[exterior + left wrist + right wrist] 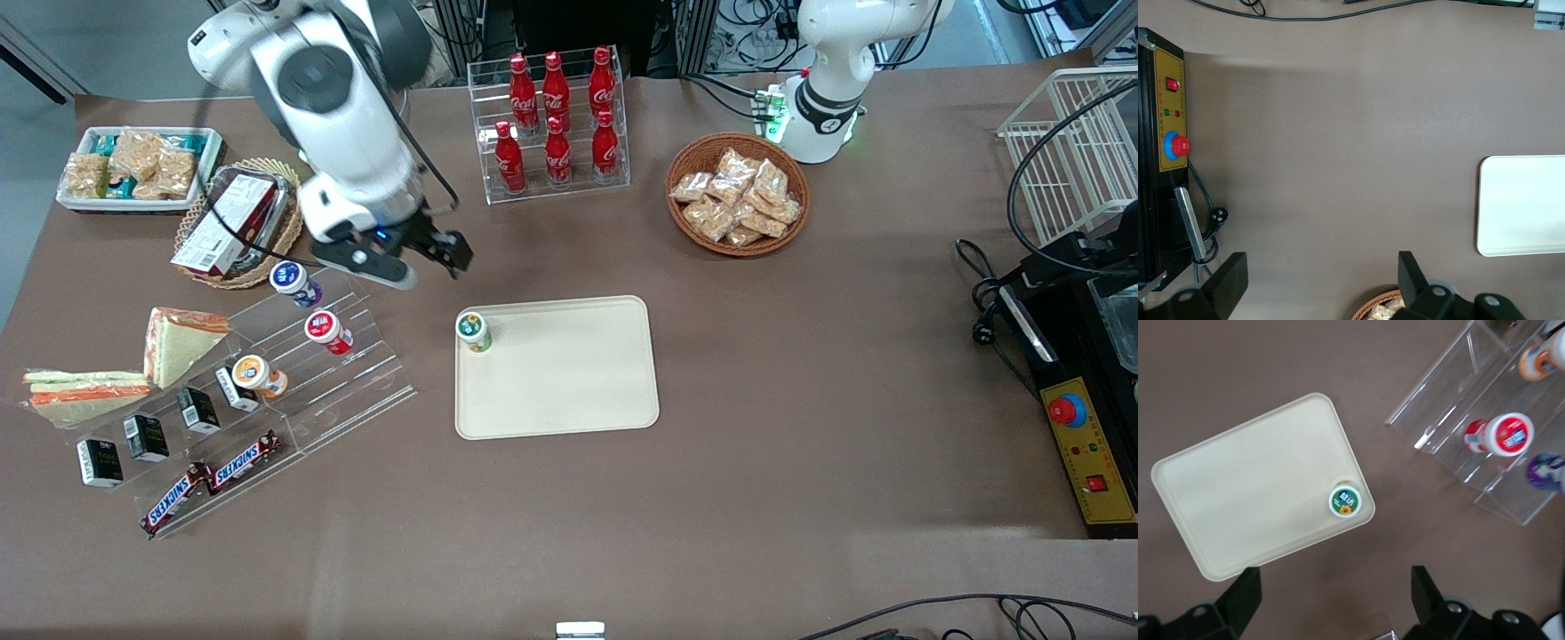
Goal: Place green gum on tray
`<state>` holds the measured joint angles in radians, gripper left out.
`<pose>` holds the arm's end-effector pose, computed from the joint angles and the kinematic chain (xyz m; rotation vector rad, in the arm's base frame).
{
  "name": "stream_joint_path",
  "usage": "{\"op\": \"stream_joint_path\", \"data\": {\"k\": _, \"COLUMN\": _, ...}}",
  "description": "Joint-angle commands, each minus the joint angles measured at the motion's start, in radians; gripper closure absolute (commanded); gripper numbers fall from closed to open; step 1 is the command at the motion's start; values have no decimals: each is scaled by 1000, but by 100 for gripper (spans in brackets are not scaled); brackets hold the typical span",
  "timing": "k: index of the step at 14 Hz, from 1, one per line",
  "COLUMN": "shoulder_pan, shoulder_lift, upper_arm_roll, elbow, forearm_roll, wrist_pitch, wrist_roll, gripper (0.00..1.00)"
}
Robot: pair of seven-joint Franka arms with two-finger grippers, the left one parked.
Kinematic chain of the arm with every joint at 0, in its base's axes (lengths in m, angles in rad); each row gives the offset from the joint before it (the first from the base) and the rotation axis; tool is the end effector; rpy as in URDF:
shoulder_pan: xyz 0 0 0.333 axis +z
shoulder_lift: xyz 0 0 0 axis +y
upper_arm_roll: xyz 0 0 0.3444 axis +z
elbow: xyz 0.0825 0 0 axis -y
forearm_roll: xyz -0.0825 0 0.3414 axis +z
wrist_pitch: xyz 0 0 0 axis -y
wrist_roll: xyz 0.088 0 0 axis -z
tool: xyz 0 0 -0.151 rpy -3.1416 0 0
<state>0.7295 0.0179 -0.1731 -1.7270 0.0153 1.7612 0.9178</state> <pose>0.4483 0.2820 0.5486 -3.0700 0.5652 -0.0066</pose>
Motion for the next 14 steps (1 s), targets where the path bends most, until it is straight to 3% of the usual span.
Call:
{"op": "stream_joint_path", "data": {"k": 1, "shoulder_pan": -34, "shoulder_lift": 33, "upper_arm_roll": -57, "elbow": 176, "forearm_roll": -3, "wrist_pitch": -165, "wrist_roll": -106, "gripper": 0}}
{"op": "stream_joint_path", "data": {"k": 3, "shoulder_pan": -186, "shoulder_lift": 2, "upper_arm_roll": -30, "elbow": 185, "forearm_roll": 8, "wrist_pitch": -183, "wrist_roll": -270, "gripper": 0}}
{"op": "stream_joint_path", "data": {"k": 6, "shoulder_pan": -481, "shoulder_lift": -19, "upper_arm_roll": 111, "elbow": 184, "forearm_roll": 9, "wrist_pitch": -181, "wrist_roll": -546, "gripper": 0}}
{"op": "stream_joint_path", "data": {"k": 8, "shoulder_pan": -634, "shoulder_lift": -15, "upper_arm_roll": 158, "elbow": 184, "forearm_roll": 9, "wrist_pitch": -175, "wrist_roll": -724, "gripper": 0}}
{"op": "stream_joint_path", "data": {"k": 11, "shoulder_pan": -741, "shoulder_lift": -1, "upper_arm_roll": 156, "elbow": 182, "forearm_roll": 9, "wrist_pitch": -169, "wrist_roll": -924, "gripper": 0}}
{"op": "stream_joint_path", "data": {"k": 14, "shoulder_pan": -746, "shoulder_lift": 11, "upper_arm_roll": 132, "elbow": 185, "forearm_roll": 8, "wrist_pitch": -170, "wrist_roll": -942, "gripper": 0}}
